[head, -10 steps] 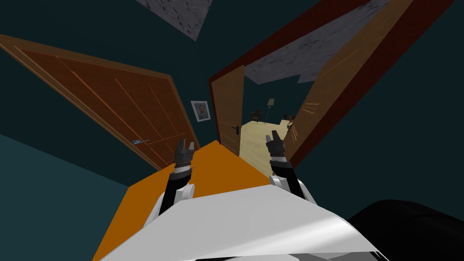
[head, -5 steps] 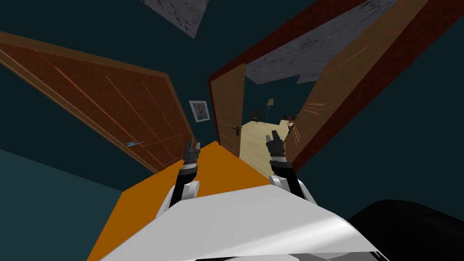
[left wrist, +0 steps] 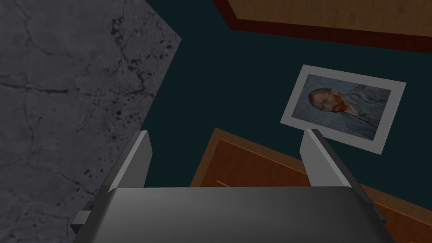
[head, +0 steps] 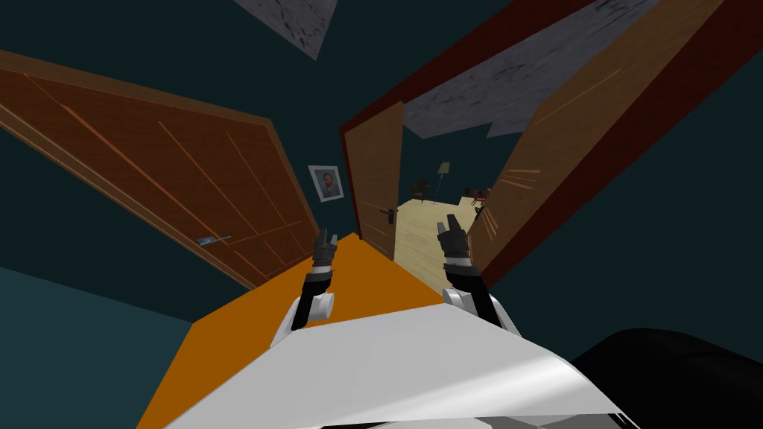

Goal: Push the door open

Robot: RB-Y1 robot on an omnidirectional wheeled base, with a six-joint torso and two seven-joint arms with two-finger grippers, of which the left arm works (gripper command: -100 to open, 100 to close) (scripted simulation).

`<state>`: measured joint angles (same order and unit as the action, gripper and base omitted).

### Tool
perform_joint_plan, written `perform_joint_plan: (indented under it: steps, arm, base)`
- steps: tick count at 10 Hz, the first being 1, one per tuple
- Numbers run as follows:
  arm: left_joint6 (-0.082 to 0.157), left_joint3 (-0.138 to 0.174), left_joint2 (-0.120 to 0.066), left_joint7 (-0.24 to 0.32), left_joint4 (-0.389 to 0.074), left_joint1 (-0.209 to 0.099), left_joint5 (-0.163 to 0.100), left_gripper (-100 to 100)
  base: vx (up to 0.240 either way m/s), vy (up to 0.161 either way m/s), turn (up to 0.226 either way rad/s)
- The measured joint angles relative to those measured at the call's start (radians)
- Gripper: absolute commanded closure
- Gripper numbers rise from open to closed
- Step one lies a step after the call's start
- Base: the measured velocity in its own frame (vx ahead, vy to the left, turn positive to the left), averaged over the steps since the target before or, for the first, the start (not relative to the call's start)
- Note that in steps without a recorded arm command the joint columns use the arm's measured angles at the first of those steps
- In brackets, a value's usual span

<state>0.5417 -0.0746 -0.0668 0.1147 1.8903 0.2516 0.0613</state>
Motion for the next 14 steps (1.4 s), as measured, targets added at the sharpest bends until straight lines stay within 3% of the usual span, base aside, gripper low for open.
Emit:
perform_joint_plan:
  steps: [3, 4, 6, 9, 11, 14]
  arm:
    - [0.006, -0.032, -0.001, 0.010, -0.095, -0.060, -0.002, -100]
    - [0.008, -0.038, -0.010, 0.018, -0.127, -0.079, -0.007, -100]
    - [0.003, -0.056, -0.011, 0.025, -0.159, -0.100, -0.007, -100]
    - [0.012, -0.082, -0.012, 0.035, -0.246, -0.156, -0.011, -100]
    - [0.019, -0.095, -0.012, 0.040, -0.292, -0.178, -0.012, -100]
    - [0.017, -0.118, -0.018, 0.054, -0.365, -0.229, -0.018, -100]
  base:
    - [0.103, 0.019, -0.030]
    - [0.101, 0.013, -0.026]
    - [0.059, 0.013, -0.013]
    - [0.074, 0.023, -0.028]
    - [0.065, 0.010, -0.021]
    - [0.076, 0.015, -0.022]
